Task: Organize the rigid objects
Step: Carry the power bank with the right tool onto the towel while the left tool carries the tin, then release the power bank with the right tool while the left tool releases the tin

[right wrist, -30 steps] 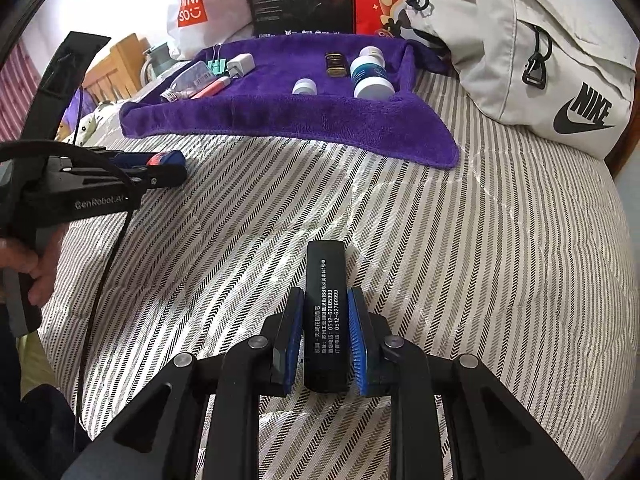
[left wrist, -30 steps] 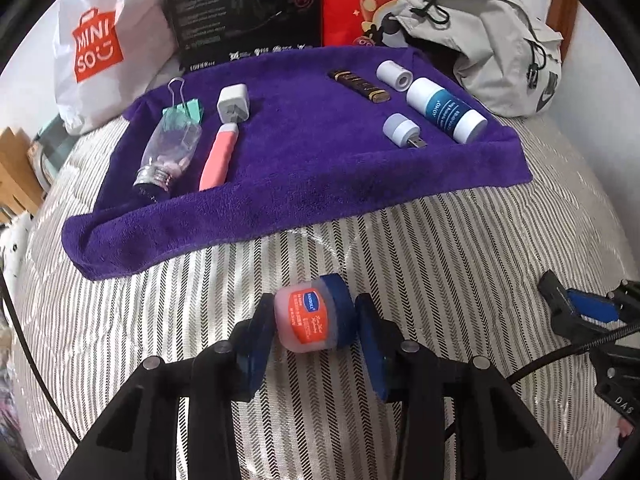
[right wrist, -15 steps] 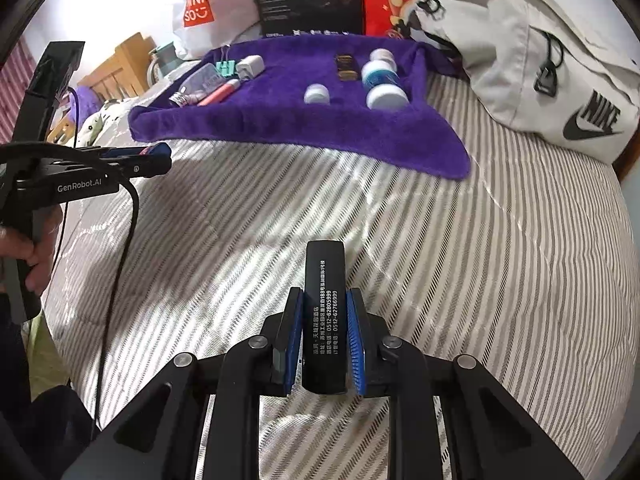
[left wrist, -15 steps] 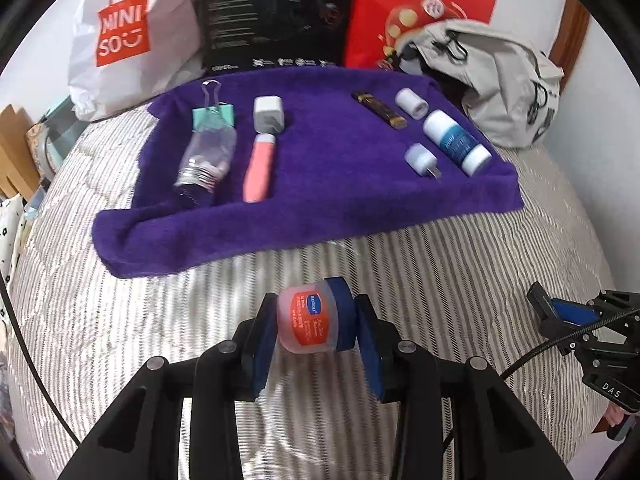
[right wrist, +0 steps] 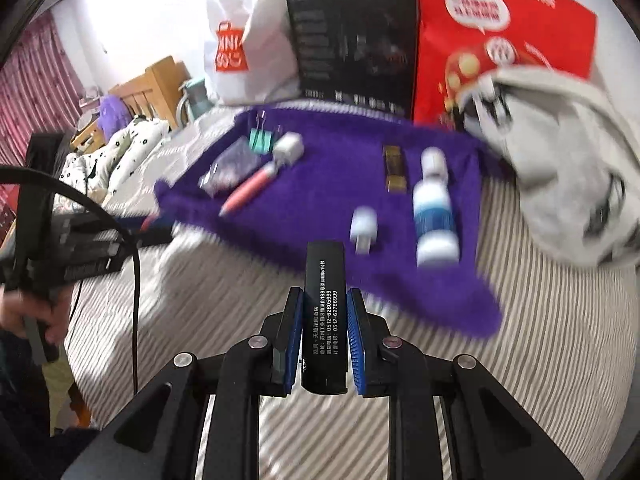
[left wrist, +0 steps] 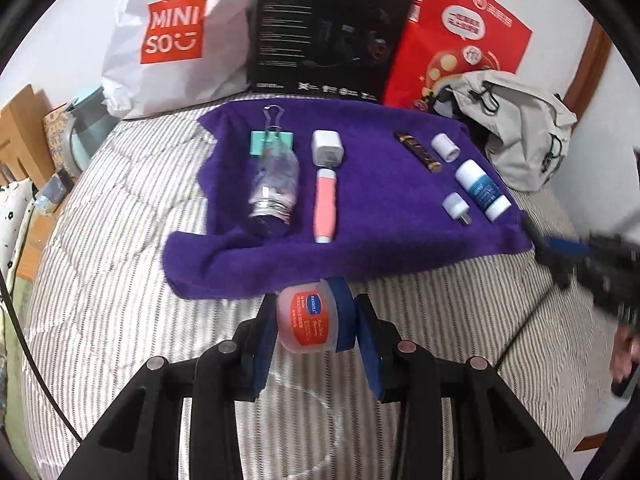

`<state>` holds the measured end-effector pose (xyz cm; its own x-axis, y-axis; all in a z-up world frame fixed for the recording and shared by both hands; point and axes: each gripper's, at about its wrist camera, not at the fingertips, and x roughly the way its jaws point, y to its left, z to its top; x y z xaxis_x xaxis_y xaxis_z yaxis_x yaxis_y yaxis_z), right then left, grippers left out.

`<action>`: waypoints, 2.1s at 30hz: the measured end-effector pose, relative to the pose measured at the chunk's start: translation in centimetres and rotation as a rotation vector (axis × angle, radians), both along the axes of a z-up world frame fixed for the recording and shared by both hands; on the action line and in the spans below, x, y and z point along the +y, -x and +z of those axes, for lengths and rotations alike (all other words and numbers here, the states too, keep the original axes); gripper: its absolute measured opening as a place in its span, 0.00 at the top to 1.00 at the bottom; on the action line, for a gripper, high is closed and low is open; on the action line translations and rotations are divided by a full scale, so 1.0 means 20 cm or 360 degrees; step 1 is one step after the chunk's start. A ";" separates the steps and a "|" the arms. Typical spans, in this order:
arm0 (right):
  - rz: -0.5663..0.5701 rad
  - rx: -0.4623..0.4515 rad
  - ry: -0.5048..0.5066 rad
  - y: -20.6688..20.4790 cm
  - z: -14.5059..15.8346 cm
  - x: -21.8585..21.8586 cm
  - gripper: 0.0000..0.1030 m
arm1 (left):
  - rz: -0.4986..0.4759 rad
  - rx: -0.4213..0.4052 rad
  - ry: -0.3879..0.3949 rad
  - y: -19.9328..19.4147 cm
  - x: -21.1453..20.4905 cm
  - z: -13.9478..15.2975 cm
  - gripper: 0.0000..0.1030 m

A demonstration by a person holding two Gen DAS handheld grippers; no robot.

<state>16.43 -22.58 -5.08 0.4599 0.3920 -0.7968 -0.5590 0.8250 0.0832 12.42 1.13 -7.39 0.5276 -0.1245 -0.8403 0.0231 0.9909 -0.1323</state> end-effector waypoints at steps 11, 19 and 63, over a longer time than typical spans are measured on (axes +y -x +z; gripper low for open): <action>0.0043 0.0078 0.0133 -0.60 -0.16 0.23 0.79 | 0.0022 0.0028 0.0046 -0.05 0.07 -0.05 0.65; 0.0036 0.0131 0.0191 -0.75 -0.28 0.32 0.79 | 0.0015 0.0041 0.0071 -0.08 0.09 -0.07 0.65; -0.0213 0.0121 -0.0024 0.11 -0.18 -0.29 0.52 | -0.0206 -0.0014 0.0025 -0.59 -0.24 -0.02 0.65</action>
